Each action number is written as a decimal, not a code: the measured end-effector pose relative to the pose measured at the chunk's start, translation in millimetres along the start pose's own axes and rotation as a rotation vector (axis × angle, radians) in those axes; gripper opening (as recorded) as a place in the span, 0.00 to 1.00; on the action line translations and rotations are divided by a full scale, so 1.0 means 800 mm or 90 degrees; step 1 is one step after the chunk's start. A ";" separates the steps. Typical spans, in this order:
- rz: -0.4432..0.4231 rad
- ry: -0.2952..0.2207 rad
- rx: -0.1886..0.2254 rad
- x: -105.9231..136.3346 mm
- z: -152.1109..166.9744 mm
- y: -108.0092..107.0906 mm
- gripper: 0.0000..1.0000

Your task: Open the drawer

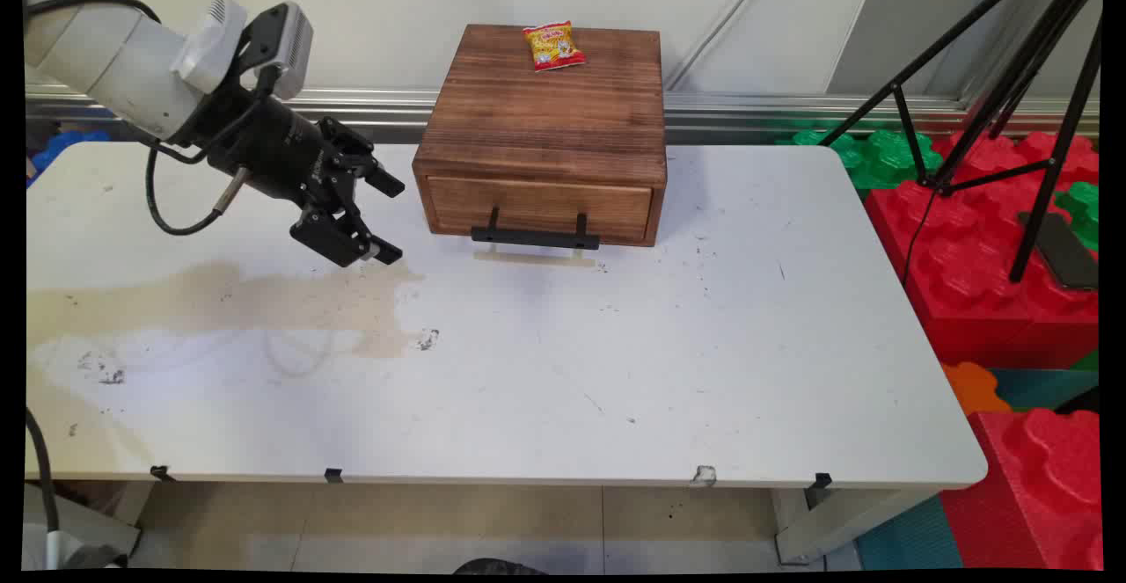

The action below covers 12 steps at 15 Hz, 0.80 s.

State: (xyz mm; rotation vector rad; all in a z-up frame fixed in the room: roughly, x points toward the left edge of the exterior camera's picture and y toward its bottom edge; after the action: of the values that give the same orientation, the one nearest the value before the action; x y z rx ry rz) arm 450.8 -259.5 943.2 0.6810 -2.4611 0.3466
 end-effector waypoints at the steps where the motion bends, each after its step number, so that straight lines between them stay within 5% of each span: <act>1: 0.003 -0.003 0.001 0.000 0.002 -0.001 1.00; 12: 0.038 -0.024 0.048 0.016 0.048 -0.013 1.00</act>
State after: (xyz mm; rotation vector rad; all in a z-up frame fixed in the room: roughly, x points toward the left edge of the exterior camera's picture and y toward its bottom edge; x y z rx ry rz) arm 429.9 -288.1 920.3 0.6523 -2.5192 0.4552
